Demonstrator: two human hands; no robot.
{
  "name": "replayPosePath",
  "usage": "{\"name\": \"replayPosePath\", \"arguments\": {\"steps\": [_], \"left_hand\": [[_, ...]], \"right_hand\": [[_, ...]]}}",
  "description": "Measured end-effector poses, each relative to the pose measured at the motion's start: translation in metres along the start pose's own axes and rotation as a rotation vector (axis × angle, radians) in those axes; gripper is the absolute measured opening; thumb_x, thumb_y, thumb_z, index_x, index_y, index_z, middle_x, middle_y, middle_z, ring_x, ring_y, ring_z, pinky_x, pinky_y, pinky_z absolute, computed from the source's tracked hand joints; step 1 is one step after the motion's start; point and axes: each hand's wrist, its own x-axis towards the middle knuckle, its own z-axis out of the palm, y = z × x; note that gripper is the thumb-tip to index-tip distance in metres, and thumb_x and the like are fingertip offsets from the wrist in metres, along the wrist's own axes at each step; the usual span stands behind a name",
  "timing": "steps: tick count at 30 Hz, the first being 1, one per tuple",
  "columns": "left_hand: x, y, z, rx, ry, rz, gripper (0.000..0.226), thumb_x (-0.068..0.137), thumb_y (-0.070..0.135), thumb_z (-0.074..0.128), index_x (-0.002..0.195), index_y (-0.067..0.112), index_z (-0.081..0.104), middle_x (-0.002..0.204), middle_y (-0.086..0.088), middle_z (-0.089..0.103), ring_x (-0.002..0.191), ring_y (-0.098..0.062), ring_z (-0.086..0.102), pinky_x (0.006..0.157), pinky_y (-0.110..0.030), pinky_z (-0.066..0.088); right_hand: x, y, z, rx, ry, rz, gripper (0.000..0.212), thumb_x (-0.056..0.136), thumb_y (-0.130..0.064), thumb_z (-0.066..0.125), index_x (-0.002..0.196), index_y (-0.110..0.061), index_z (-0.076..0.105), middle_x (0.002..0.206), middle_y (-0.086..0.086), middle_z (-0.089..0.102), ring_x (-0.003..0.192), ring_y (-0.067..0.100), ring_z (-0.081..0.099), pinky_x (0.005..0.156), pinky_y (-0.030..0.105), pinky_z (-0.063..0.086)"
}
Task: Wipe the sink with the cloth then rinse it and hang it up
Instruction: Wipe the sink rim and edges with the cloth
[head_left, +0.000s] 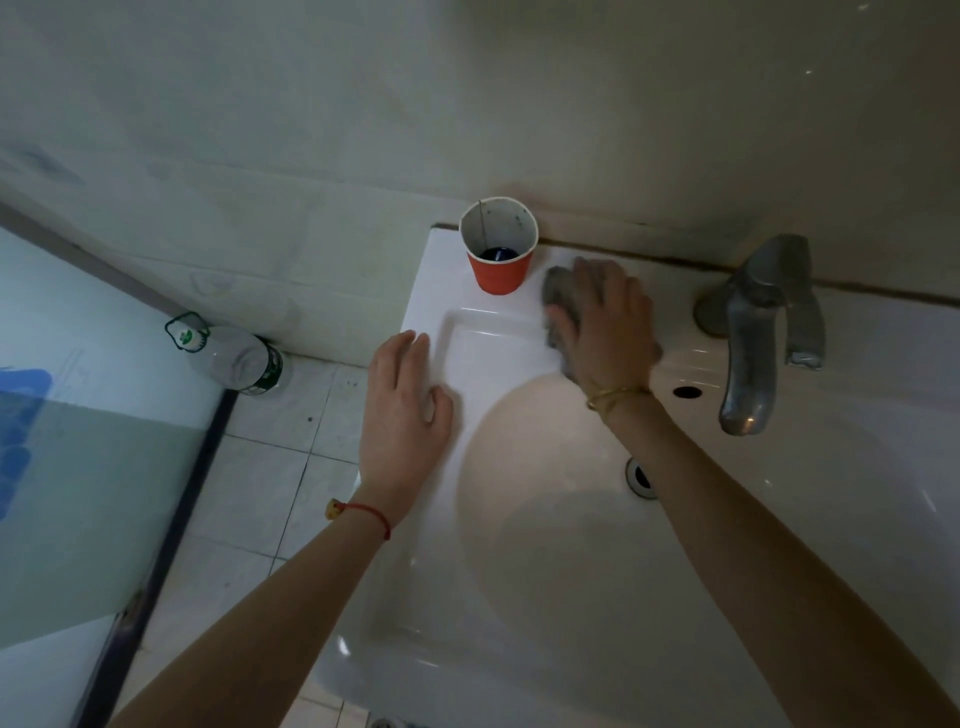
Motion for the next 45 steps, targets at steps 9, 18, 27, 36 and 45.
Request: {"name": "replayPosePath", "arguments": {"steps": [9, 18, 27, 36, 45], "left_hand": [[0.001, 0.001, -0.001, -0.036, 0.016, 0.01, 0.052, 0.09, 0.009, 0.057, 0.141, 0.003, 0.045, 0.145, -0.013, 0.04, 0.135, -0.026, 0.041, 0.112, -0.034, 0.039], [-0.001, -0.001, -0.001, -0.019, 0.009, 0.011, 0.052, 0.091, 0.011, 0.056, 0.142, 0.004, 0.045, 0.147, -0.012, 0.039, 0.136, -0.022, 0.035, 0.112, -0.022, 0.028], [-0.004, 0.005, -0.006, -0.037, 0.032, 0.069, 0.049, 0.092, 0.015, 0.06, 0.138, 0.002, 0.047, 0.144, -0.015, 0.043, 0.135, -0.031, 0.04, 0.113, -0.043, 0.039], [-0.021, 0.081, 0.006, -0.181, -0.166, 0.387, 0.034, 0.094, 0.025, 0.058, 0.125, 0.012, 0.062, 0.119, -0.004, 0.064, 0.111, -0.017, 0.056, 0.098, -0.02, 0.04], [0.011, 0.219, 0.05, -0.489, -0.257, 0.345, 0.021, 0.094, 0.03, 0.062, 0.102, 0.012, 0.069, 0.094, 0.001, 0.068, 0.078, -0.009, 0.06, 0.067, -0.011, 0.046]], "right_hand": [[-0.034, 0.037, -0.001, -0.121, 0.031, 0.063, 0.078, 0.085, -0.067, 0.051, 0.142, -0.014, 0.041, 0.129, 0.016, 0.053, 0.102, 0.036, 0.049, 0.083, 0.041, 0.044], [-0.029, 0.041, 0.0, -0.188, 0.008, 0.009, 0.08, 0.084, -0.066, 0.045, 0.142, -0.011, 0.042, 0.126, 0.017, 0.055, 0.096, 0.033, 0.046, 0.076, 0.039, 0.049], [-0.115, 0.037, -0.038, 0.278, 0.023, 0.268, 0.05, 0.084, -0.045, 0.062, 0.121, -0.012, 0.063, 0.114, 0.014, 0.057, 0.101, 0.034, 0.056, 0.088, 0.041, 0.049], [-0.171, 0.062, -0.082, 0.721, -0.213, 0.778, 0.017, 0.081, -0.034, 0.074, 0.086, -0.021, 0.064, 0.077, -0.002, 0.064, 0.073, 0.015, 0.059, 0.063, 0.016, 0.041], [-0.169, 0.102, -0.085, 0.841, -0.21, 0.856, 0.023, 0.079, -0.038, 0.075, 0.076, -0.018, 0.065, 0.07, -0.001, 0.067, 0.068, 0.012, 0.062, 0.062, 0.024, 0.047]]}}
